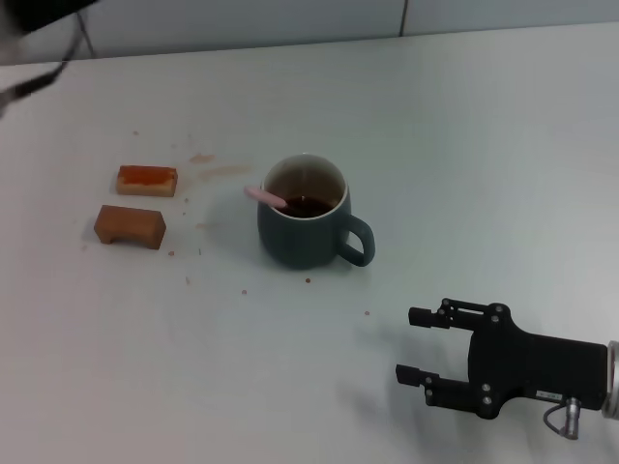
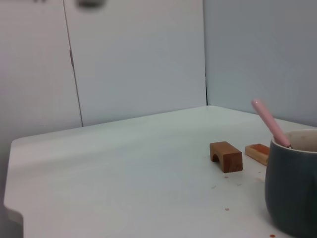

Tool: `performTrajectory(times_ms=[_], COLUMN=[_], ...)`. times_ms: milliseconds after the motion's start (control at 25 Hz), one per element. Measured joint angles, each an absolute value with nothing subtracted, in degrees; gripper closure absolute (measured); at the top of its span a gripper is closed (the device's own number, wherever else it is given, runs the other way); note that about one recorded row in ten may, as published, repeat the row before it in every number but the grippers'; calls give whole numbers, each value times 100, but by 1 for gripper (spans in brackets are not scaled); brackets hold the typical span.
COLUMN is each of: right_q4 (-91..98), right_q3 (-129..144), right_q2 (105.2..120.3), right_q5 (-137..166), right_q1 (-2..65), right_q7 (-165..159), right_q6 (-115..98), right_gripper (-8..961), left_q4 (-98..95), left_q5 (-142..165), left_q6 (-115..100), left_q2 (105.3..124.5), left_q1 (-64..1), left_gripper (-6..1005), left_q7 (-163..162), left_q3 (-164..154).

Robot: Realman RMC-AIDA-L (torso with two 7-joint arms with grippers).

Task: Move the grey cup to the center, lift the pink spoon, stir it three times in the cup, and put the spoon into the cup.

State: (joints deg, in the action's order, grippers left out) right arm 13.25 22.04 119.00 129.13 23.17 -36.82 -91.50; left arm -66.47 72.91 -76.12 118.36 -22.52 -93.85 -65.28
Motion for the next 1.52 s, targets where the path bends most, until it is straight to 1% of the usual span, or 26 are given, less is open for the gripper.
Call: performTrajectory(times_ms=[160, 280, 320, 360, 440, 520, 560, 680, 840, 1040, 1520], right_q4=[1327, 1327, 1328, 1328, 1327, 1327, 1327, 1327, 1327, 1327, 1327], right_q3=[2190, 2180, 2177, 2172, 2162, 2157, 2155, 2153, 2153, 2153, 2154], right_q2=[11900, 11900, 11900, 11900, 11903, 11907, 11909, 11909, 11909, 11909, 11918], right_q5=[12912, 12907, 12906, 12903, 12898, 12895, 12894, 12893, 12893, 12865, 12821], right_q1=[2320, 2305, 2299, 2296, 2294, 2293, 2294, 2293, 2292, 2286, 2292], right_q7=[-3682, -3682, -3682, -3682, -3682, -3682, -3682, -3682, -3681, -3641, -3615], right_q6=[-9149, -9149, -9145, -9142, -9135, -9133, -9133, -9135, -9110, -9082, -9075], right_gripper=[277, 277, 277, 277, 277, 277, 277, 277, 277, 278, 278], left_q4=[-4388, -3157, -2806, -2484, -2227, -2146, -1820, -1314, -847, -421, -253], left_q5=[6310, 6162, 6170, 6178, 6183, 6182, 6172, 6173, 6239, 6347, 6810], left_q6=[-8349, -8994, -9232, -9515, -9704, -9731, -9773, -9776, -9691, -9498, -8986], left_q2=[11830, 11823, 11820, 11820, 11843, 11851, 11856, 11832, 11847, 11848, 11850], left_q1=[-2265, -2198, -2104, -1935, -1635, -1536, -1288, -1089, -907, -893, -875], left_gripper=[614, 592, 584, 548, 477, 406, 371, 322, 257, 175, 175], left_q7=[-8000, -6764, -6240, -5510, -4722, -4532, -3980, -3342, -2602, -2244, -2110], left_q3=[-5663, -5185, -5097, -5072, -5122, -5129, -5127, -5115, -5187, -5339, -5790])
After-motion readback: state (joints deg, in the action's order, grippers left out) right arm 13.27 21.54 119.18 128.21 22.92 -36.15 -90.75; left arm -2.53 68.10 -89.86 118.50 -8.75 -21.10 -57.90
